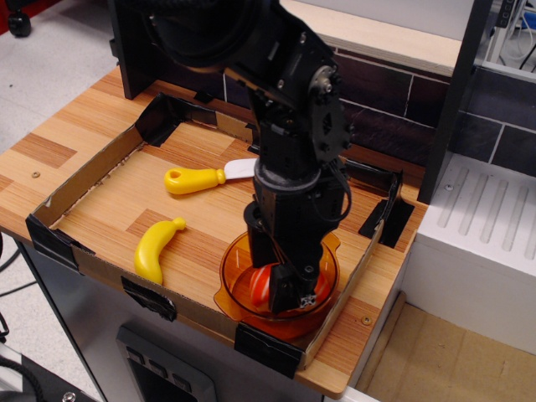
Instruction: Take sushi out of pot
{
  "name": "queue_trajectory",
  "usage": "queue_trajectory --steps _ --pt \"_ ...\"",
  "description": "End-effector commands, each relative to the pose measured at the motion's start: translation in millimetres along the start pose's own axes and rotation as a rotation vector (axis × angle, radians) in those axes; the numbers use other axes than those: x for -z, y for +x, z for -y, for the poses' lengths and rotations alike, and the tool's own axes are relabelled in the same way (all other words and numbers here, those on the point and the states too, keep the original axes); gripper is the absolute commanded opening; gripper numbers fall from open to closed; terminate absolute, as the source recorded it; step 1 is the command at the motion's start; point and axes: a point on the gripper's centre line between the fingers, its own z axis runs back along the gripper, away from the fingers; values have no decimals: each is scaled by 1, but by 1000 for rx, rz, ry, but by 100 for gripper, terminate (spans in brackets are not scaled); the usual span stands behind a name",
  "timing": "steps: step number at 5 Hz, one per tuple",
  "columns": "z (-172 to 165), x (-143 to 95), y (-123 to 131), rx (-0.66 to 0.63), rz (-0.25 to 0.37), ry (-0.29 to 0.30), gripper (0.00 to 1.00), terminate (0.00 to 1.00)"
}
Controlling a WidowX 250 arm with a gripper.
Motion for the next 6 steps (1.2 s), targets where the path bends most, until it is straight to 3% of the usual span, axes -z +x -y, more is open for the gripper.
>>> queue_trajectory --steps 1,2,4,6 --pt "-9 -11 -1 -11 34 33 0 0" --pt "-11 -29 -4 -23 76 38 0 0" --pt "-25 -92 -11 -54 203 -41 0 0" --pt "-66 -103 -20 -147 151 -27 0 0"
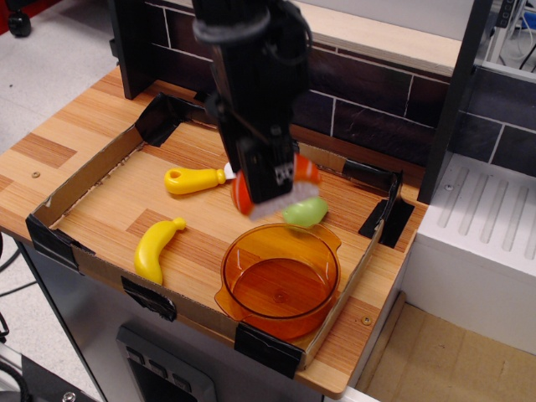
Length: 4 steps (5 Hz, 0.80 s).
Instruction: Take sushi out of pot
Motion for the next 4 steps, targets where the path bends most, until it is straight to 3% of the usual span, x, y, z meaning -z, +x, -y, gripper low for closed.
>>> queue_trajectory --steps 1,4 --pt "-51 2 -4 -16 -28 28 0 0" --pt "-77 41 -18 -53 -45 78 0 0"
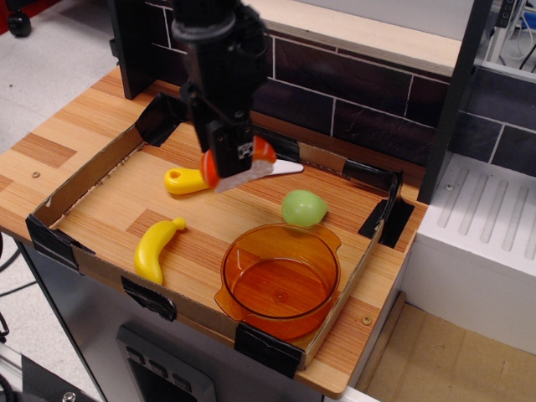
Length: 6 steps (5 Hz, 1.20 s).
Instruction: Take sushi out of pot
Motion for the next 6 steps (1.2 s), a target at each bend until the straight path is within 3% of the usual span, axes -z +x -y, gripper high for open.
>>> queue_trajectory --steps 1,3,4,5,6 --pt "-12 15 -10 -12 -15 40 0 0" --pt "-12 32 -10 -19 -39 60 0 0" --pt "-13 31 -11 -30 -42 79 100 0" --pt "-16 21 -10 -58 -23 65 100 0" --pt "-20 -4 -8 -88 20 57 100 0"
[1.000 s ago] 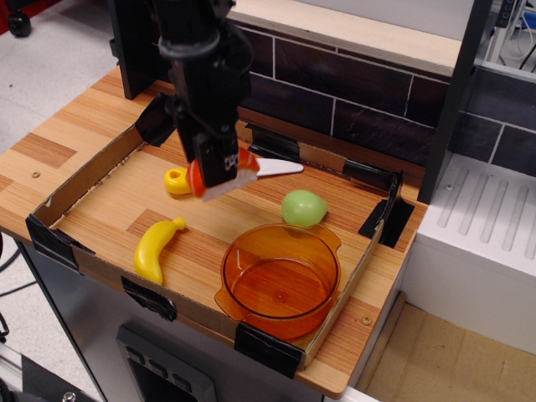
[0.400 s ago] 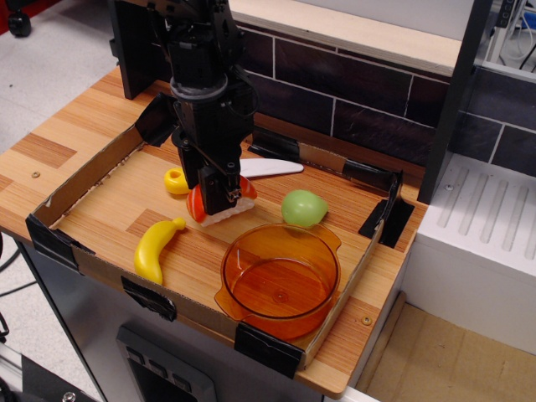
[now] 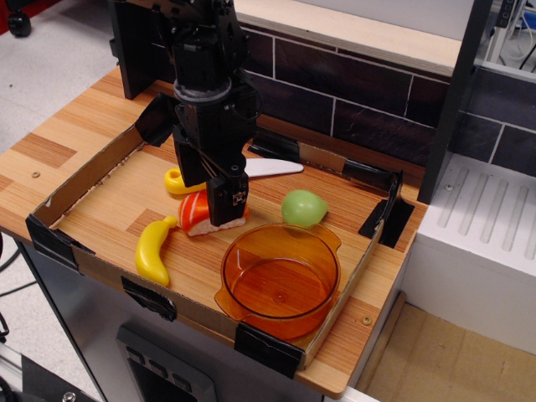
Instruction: Take sushi out of pot
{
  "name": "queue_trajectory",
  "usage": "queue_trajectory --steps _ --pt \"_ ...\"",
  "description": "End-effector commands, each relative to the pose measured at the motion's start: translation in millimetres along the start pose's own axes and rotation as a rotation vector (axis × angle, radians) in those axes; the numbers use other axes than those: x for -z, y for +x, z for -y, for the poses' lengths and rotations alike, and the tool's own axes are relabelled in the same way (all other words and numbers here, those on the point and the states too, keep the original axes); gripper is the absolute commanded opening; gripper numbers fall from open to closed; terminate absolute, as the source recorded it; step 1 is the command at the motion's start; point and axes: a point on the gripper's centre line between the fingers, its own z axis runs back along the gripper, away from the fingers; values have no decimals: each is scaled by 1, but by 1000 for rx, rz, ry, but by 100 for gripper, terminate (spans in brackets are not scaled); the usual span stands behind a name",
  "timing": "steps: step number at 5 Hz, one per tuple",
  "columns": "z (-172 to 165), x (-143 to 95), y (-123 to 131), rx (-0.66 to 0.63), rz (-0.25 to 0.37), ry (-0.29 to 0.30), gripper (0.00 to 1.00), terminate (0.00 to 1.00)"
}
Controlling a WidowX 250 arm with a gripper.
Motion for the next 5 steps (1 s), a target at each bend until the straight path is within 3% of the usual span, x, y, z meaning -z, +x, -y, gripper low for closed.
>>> queue_trajectory --steps 1,2,4,5 --pt "-20 -86 -1 -61 205 38 100 0" --pt "-25 -123 1 -90 251 -20 100 0" --pt "-25 -123 1 -90 251 -20 100 0" --pt "-25 -123 1 -90 251 -20 100 100"
